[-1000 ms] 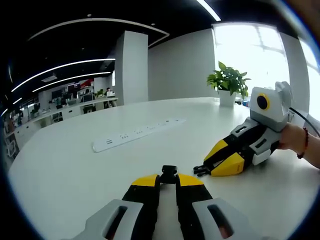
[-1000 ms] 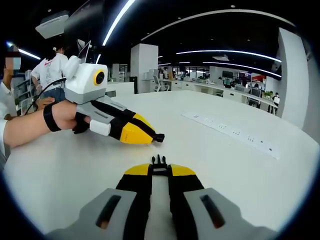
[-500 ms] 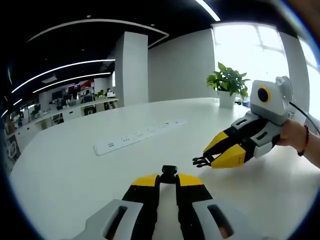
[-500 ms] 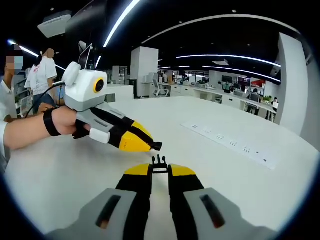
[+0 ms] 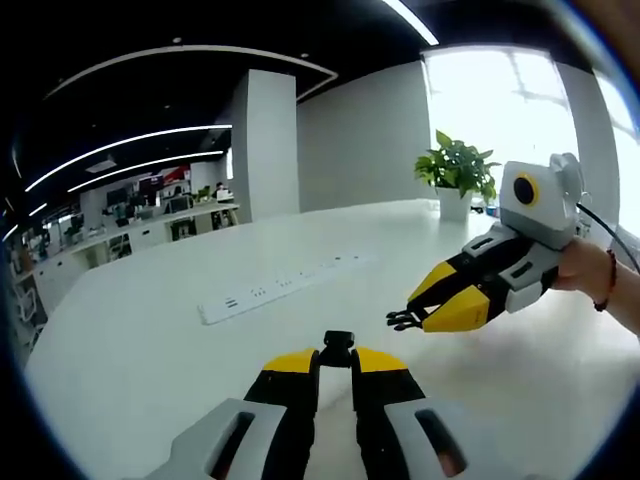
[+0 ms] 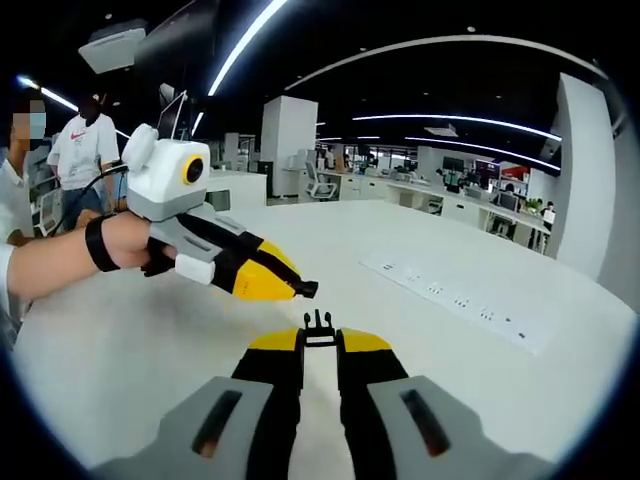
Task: Snap the two parts of the plastic buckle together until the buckle closes and remains connected.
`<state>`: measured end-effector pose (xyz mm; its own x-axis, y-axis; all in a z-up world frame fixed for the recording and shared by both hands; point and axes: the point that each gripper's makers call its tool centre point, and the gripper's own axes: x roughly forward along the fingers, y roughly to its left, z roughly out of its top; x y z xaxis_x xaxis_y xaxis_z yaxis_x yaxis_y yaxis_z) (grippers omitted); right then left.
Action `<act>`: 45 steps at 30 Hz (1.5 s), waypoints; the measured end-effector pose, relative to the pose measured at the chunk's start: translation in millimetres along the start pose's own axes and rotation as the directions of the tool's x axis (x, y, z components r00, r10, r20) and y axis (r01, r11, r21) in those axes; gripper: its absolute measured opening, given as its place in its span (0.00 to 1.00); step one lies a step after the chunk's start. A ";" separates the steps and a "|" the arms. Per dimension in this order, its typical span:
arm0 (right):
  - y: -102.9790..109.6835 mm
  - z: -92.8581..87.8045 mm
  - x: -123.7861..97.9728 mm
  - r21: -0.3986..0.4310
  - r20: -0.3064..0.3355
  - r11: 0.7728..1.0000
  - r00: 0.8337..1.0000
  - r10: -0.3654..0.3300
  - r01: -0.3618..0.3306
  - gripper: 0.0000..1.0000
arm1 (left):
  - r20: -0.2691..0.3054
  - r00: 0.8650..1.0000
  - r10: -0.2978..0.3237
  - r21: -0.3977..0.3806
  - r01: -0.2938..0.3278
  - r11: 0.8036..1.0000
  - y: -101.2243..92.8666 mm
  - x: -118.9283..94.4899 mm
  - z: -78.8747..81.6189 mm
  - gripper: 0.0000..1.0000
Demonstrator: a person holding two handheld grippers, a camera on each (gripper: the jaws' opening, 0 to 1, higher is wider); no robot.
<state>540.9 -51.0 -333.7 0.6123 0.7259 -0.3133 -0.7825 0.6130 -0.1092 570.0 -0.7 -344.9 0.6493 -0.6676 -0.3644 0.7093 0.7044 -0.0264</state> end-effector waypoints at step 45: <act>21.4 -2.8 -3.2 -0.008 -0.003 1.000 1.000 0.023 -0.023 0.12 | 0.007 0.999 -0.032 0.010 0.032 0.999 -13.7 -26.0 -12.4 0.12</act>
<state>521.8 -41.1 -337.6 0.5942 0.7387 -0.3182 -0.7971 0.5937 -0.1100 540.0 10.0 -346.6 0.6284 -0.6913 -0.3567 0.7322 0.6805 -0.0288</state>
